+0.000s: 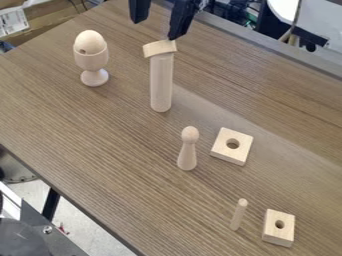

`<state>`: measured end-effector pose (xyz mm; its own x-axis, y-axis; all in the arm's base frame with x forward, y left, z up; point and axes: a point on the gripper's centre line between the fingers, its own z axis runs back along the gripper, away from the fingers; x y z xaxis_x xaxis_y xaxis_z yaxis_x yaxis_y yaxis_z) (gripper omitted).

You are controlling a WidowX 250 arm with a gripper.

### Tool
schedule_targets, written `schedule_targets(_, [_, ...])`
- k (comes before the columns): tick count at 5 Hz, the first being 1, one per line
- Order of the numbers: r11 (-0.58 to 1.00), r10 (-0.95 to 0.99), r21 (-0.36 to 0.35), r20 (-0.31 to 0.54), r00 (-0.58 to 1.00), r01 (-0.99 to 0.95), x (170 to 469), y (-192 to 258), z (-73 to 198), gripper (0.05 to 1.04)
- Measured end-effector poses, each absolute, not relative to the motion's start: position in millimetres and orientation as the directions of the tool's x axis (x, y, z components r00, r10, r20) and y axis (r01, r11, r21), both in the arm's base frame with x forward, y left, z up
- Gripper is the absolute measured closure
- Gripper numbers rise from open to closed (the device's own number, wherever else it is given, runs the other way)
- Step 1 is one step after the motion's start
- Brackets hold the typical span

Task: Move the pawn to the top of the wooden square with a hole

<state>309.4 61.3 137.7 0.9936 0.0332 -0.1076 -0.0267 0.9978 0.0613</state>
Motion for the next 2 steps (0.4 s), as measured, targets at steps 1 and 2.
schedule_targets(1, [0.998, 0.034, 0.055, -0.144, 0.989, -0.026, 307.0, 60.2, 127.4, 0.084])
schedule_targets(2, [0.996, 0.048, 0.078, -0.119, 0.992, -0.038, 303.8, 58.0, 135.2, 0.084])
